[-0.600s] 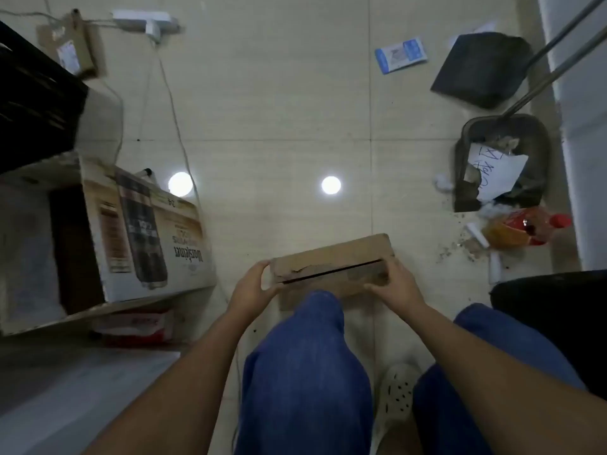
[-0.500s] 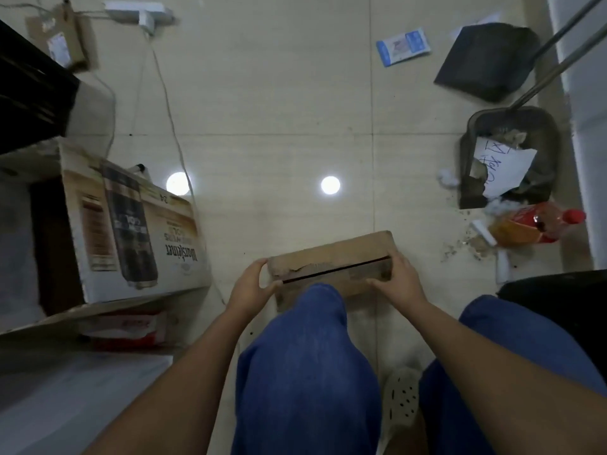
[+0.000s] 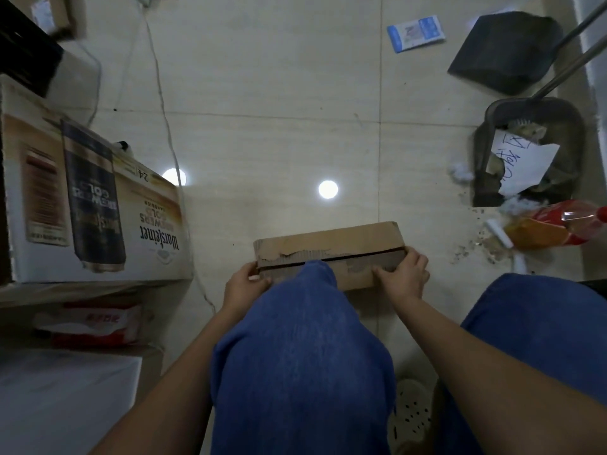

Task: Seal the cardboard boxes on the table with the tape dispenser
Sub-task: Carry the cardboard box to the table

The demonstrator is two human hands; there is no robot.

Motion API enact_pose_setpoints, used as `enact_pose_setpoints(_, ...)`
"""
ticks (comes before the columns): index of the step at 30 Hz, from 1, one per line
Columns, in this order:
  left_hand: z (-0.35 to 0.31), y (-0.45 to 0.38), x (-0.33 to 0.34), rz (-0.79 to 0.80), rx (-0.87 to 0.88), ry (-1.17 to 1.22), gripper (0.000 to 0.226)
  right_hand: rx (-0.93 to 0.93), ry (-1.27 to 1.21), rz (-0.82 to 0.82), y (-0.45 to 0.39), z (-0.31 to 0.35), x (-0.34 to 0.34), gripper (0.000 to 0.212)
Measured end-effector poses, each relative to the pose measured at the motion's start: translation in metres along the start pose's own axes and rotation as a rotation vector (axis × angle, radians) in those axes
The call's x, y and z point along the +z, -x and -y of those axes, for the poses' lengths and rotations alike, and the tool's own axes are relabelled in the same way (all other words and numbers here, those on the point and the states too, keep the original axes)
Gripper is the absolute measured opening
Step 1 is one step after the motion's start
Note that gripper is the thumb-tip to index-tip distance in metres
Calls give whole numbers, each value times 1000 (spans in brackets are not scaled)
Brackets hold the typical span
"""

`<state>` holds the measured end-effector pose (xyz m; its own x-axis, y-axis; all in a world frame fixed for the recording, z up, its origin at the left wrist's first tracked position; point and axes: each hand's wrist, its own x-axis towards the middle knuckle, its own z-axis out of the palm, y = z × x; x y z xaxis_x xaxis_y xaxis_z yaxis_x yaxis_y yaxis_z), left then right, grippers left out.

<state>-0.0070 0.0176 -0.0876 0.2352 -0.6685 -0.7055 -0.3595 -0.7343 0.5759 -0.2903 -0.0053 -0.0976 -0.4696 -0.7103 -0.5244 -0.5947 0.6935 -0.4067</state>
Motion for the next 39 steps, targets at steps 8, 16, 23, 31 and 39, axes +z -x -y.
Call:
enact_pose_setpoints(8, -24, -44, 2, -197, 14, 316, 38, 2, -118, -72, -16, 20, 10, 72)
enact_pose_setpoints(16, -70, -54, -9, -268, 47, 426, 31, 23, -212, -99, -30, 58, -6, 66)
enact_pose_setpoints(23, -150, -3, -56, -297, 27, 405, 24, 65, -205, -89, 11, 119, -77, 66)
enact_pose_setpoints(31, -233, 86, -130, -280, 8, 467, 22, 80, -190, -81, 84, 196, -170, 66)
enact_pose_setpoints(39, -332, 196, -238, -332, 10, 502, 30, -3, -146, -97, 177, 316, -289, 67)
